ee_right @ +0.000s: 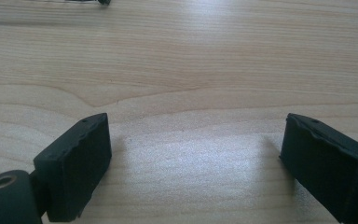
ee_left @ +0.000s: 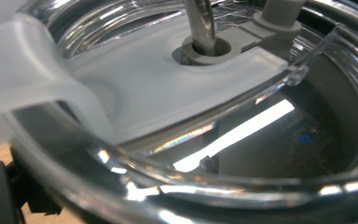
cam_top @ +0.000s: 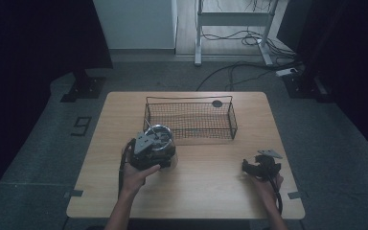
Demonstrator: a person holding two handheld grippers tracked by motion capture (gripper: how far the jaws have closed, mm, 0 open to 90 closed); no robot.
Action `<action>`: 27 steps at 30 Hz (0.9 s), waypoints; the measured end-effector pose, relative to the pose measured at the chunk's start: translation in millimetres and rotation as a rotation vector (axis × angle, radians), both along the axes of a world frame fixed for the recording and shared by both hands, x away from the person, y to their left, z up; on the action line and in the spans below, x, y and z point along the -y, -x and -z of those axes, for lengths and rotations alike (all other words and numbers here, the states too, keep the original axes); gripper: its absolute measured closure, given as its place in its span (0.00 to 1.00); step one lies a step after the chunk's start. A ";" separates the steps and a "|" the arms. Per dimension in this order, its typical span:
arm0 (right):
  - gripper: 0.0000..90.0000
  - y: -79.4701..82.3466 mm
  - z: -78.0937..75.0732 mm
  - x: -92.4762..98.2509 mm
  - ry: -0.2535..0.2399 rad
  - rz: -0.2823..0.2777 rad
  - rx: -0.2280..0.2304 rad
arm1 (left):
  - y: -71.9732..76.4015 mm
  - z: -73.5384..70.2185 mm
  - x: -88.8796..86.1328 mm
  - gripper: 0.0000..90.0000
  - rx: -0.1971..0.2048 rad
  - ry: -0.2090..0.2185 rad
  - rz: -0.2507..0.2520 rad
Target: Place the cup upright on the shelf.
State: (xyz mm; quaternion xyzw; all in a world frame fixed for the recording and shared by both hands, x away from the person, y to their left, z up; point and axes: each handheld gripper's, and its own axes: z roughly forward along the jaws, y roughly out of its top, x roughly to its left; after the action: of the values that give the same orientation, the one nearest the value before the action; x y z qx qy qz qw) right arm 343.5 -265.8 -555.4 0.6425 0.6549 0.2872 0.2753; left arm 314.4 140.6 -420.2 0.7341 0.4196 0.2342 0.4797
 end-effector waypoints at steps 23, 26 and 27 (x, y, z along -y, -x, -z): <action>0.09 -2.4 0.2 -0.4 0.004 0.007 0.003 | -28.1 -18.6 -7.8 0.04 0.008 0.007 -0.002; 0.09 -2.4 0.2 -0.4 0.004 0.007 0.003 | -30.8 -19.6 -7.4 0.04 0.005 0.009 -0.006; 0.09 -2.4 0.2 -0.4 0.004 0.007 0.003 | -33.5 -20.1 -6.5 0.04 0.001 0.011 -0.008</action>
State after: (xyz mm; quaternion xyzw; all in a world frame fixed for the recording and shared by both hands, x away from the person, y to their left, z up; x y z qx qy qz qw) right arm 345.9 -265.4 -555.6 0.6439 0.6527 0.2860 0.2784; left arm 348.0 147.1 -400.1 0.7297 0.4238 0.2341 0.4828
